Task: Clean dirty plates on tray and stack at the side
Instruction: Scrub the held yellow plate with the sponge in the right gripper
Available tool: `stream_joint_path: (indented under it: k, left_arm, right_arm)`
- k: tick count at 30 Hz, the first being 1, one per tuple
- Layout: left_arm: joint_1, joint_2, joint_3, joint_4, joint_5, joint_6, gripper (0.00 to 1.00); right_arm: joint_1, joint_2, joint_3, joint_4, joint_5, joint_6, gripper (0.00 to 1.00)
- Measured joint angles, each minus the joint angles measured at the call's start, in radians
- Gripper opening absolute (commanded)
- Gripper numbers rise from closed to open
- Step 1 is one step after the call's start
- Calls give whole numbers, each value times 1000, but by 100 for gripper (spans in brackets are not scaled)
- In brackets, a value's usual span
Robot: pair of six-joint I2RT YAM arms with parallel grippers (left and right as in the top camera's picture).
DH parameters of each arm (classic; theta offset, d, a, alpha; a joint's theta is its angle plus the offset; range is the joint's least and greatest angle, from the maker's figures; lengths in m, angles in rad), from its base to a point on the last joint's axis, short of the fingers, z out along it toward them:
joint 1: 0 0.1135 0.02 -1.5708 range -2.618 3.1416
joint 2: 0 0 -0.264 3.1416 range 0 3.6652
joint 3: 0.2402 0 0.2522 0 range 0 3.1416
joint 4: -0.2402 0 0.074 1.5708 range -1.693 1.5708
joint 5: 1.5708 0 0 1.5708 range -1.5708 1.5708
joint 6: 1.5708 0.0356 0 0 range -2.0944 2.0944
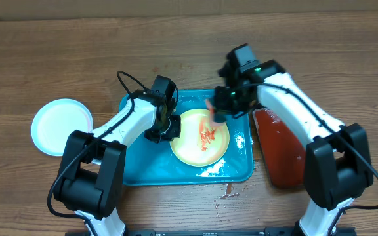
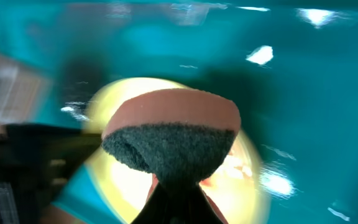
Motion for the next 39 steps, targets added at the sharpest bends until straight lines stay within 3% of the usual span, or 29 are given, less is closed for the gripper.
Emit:
stream_joint_path:
  k: [9, 16, 22, 26, 34, 39]
  left_arm:
    - [0, 2, 0, 14, 7, 10, 4]
    - [0, 2, 0, 15, 8, 10, 4]
    - [0, 4, 0, 17, 10, 11, 4]
    - [0, 4, 0, 20, 14, 11, 5]
    - [-2, 8, 2, 27, 35, 18, 4]
    - [-2, 8, 2, 27, 37, 18, 5]
  right_arm:
    - [135, 13, -35, 162, -10, 241, 4]
    - [144, 32, -241, 364, 11, 446, 4]
    - [143, 32, -387, 600, -46, 507, 4]
    - [138, 26, -381, 535, -40, 516, 4]
    - [76, 15, -295, 179, 40, 497, 4]
    - [60, 15, -259, 89, 138, 481, 4]
